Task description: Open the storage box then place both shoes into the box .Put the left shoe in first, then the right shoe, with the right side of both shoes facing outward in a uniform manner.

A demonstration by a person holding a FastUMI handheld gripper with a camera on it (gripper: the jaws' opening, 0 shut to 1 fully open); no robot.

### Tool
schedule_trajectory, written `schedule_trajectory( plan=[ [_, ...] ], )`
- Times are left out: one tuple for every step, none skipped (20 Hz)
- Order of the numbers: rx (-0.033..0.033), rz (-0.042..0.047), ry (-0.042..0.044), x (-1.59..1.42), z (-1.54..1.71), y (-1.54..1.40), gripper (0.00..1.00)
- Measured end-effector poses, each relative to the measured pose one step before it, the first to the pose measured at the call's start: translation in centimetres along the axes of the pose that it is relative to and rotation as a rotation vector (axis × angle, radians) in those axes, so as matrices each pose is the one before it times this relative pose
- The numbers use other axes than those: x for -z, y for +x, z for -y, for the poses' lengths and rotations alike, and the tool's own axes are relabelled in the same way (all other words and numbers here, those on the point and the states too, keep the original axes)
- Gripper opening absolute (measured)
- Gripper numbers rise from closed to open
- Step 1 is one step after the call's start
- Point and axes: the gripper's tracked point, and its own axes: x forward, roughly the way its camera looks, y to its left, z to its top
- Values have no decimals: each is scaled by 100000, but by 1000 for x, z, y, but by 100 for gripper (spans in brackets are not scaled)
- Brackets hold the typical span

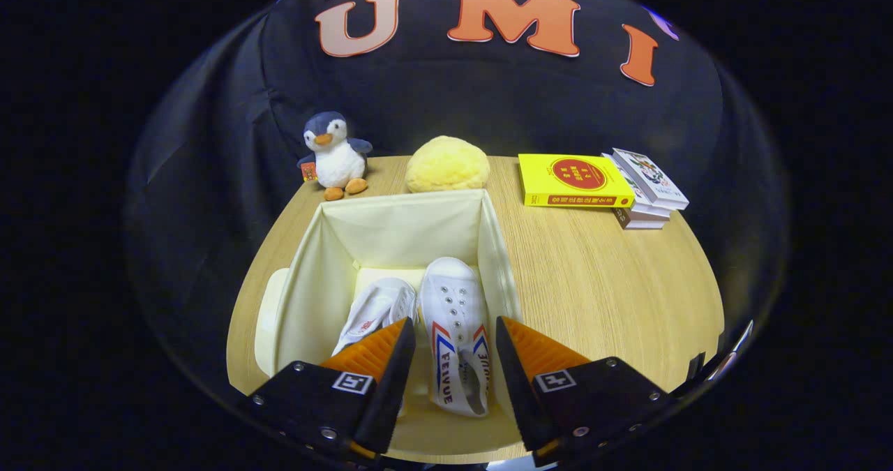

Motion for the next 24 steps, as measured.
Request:
schedule_trajectory(
  plan=[
    [-775, 2142, 1184, -916, 238, -691, 80],
    [32, 2378, 1077, -1041, 363, -557, 86],
    [191, 2448, 681, -941, 684, -667, 96],
    [128, 2550, 867, -1003, 697, -589, 98],
    [147, 2144, 1180, -975, 719, -662, 98],
    [112, 2511, 1199, -1086, 767, -611, 98],
    [568, 2294, 1093, -984, 930, -688, 98],
    [490, 2742, 653, -1077, 962, -626, 98],
    [958, 2672, 561, -865, 1118, -657, 98],
    [671, 2092, 533, -823, 1033, -606, 98],
    [-168, 1612, 478, -796, 884, -610, 98],
    [-55, 1371, 776, -653, 991, -551, 98],
    [177, 1664, 620, -633, 1043, -504, 98],
    [367, 1628, 272, -629, 1109, -435, 98],
    [415, 1341, 274, -554, 1124, -377, 98],
    [-116, 1176, 273, -500, 1050, -351, 98],
    [-131, 1003, 617, -531, 1016, -360, 98],
    [-164, 1619, 760, -793, 762, 24, 98],
    [-62, 1638, 438, -555, 1178, -389, 98],
    [-331, 1594, 396, -625, 1007, -245, 98],
    [-665, 1405, 493, -544, 1090, -535, 98],
    [-431, 1255, 536, -468, 947, -145, 98],
    [-576, 1777, 407, -640, 946, -221, 98],
    [-477, 1946, 337, -652, 949, -212, 98]
  ],
)
